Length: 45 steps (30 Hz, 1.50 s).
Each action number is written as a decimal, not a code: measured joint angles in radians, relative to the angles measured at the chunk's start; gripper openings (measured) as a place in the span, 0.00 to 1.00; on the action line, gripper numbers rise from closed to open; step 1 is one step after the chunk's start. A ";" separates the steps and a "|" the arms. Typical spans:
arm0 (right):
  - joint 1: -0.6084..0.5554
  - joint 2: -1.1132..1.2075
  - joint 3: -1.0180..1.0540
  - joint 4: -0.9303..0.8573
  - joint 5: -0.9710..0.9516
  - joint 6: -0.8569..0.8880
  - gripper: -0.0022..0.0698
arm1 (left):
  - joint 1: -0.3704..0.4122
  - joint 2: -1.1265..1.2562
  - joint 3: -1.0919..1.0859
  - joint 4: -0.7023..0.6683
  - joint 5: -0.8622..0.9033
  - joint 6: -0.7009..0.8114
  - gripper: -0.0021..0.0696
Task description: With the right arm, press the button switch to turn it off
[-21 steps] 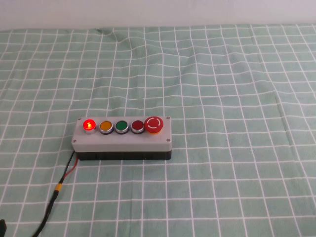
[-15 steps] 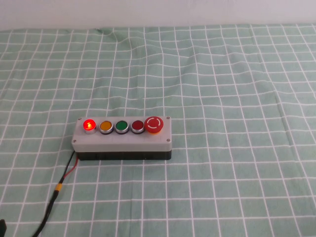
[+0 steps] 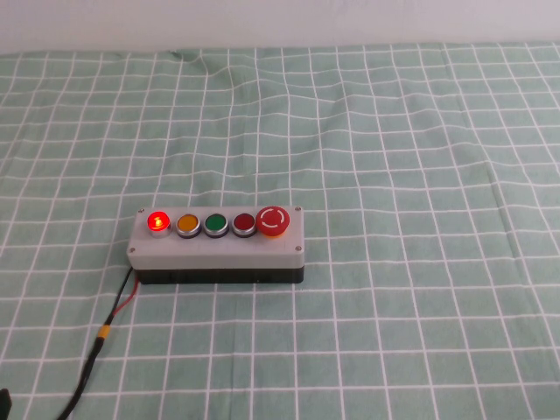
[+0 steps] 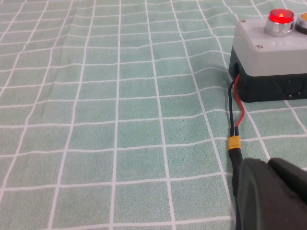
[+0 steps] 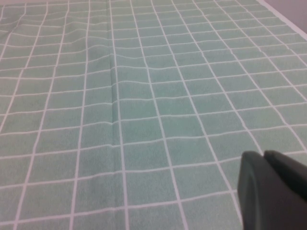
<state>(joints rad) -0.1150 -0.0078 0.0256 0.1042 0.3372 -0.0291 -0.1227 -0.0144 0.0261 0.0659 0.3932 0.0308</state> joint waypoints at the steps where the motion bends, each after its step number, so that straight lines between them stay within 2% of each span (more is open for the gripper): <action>1: 0.000 0.000 0.000 0.000 0.000 0.000 0.01 | 0.000 0.000 0.000 0.000 0.000 0.000 0.02; 10: 0.000 0.000 0.000 0.000 -0.002 0.000 0.01 | 0.000 0.000 0.000 0.000 0.000 0.000 0.02; 15: 0.000 0.000 0.000 0.000 -0.077 0.000 0.01 | 0.000 0.000 0.000 0.000 0.000 0.000 0.02; 23: 0.000 0.000 0.000 0.000 -0.347 0.000 0.01 | 0.000 0.000 0.000 0.000 0.000 0.000 0.02; 32: 0.000 0.000 0.000 0.004 -0.479 0.000 0.01 | 0.000 0.000 0.000 0.000 0.000 0.000 0.02; 34: 0.000 0.000 0.000 0.008 -0.589 0.000 0.01 | 0.000 0.000 0.000 0.000 0.000 0.000 0.02; 40: 0.000 -0.004 -0.005 0.018 -1.077 0.050 0.01 | 0.000 0.000 0.000 0.000 0.000 0.000 0.02; 42: 0.000 -0.006 -0.041 0.023 -1.107 0.110 0.01 | 0.000 0.000 0.000 0.000 0.000 0.000 0.02; 45: 0.000 -0.006 -0.154 0.021 -1.016 0.181 0.01 | 0.000 0.000 0.000 0.000 0.000 0.000 0.02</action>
<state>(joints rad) -0.1150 -0.0142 -0.1285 0.1253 -0.6783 0.1521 -0.1227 -0.0144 0.0261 0.0659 0.3932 0.0308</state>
